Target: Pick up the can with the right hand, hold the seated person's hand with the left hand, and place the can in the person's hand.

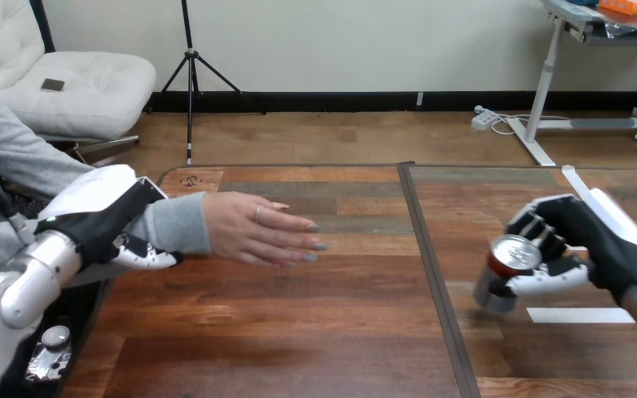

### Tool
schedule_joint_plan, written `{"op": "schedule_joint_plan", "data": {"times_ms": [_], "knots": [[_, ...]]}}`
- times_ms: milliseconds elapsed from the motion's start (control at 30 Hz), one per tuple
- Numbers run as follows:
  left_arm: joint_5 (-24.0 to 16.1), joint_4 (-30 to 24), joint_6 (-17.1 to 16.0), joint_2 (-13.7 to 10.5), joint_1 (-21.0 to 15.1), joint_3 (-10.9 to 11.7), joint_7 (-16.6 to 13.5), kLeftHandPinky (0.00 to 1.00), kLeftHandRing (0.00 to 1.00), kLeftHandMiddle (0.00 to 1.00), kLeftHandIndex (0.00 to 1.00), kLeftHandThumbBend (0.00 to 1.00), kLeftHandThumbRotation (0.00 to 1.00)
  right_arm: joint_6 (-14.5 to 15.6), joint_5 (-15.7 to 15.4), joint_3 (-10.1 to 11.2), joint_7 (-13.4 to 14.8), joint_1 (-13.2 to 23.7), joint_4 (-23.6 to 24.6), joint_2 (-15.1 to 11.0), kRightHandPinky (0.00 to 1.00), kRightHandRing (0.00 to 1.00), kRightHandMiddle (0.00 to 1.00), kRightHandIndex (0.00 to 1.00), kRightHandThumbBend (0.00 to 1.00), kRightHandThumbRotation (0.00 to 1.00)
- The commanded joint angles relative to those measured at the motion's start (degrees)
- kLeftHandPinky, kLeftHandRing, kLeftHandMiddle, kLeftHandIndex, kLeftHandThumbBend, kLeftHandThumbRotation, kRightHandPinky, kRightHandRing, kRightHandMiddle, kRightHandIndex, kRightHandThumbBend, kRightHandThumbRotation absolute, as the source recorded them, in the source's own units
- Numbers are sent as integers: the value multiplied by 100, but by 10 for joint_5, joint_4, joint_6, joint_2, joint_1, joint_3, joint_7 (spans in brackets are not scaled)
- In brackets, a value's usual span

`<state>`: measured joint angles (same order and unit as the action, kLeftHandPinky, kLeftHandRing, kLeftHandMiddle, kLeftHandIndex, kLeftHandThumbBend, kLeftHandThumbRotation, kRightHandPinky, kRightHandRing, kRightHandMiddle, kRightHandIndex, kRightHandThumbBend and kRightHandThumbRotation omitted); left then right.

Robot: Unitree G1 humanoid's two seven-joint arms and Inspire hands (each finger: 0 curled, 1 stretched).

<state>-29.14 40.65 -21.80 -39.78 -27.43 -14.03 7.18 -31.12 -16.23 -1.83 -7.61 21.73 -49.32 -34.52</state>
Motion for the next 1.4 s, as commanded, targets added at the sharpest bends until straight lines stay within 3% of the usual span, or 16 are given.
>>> {"op": "schedule_joint_plan", "data": {"times_ms": [0, 467, 667, 867, 1367], "knots": [[36, -66, 4, 33, -42, 25, 1, 9, 15, 21, 23, 27, 0, 2, -1, 0, 17, 60, 37, 11, 32, 35, 40, 44, 76, 0], [48, -106, 33, 29, -31, 30, 42, 11, 16, 23, 27, 32, 0, 3, 0, 1, 19, 61, 42, 21, 34, 36, 41, 44, 77, 0], [50, -104, 28, 26, -26, 34, 43, 12, 18, 25, 28, 33, 0, -2, 0, 1, 17, 61, 40, 20, 34, 36, 40, 43, 77, 0], [47, -89, -1, 23, -25, 35, 28, 12, 18, 24, 27, 30, 0, 3, -3, -1, 18, 63, 39, 21, 34, 37, 41, 43, 76, 0], [43, -90, 0, 29, -23, 33, 31, 14, 19, 25, 27, 29, 0, -3, 1, -1, 17, 74, 39, 30, 32, 36, 40, 43, 75, 0]]}}
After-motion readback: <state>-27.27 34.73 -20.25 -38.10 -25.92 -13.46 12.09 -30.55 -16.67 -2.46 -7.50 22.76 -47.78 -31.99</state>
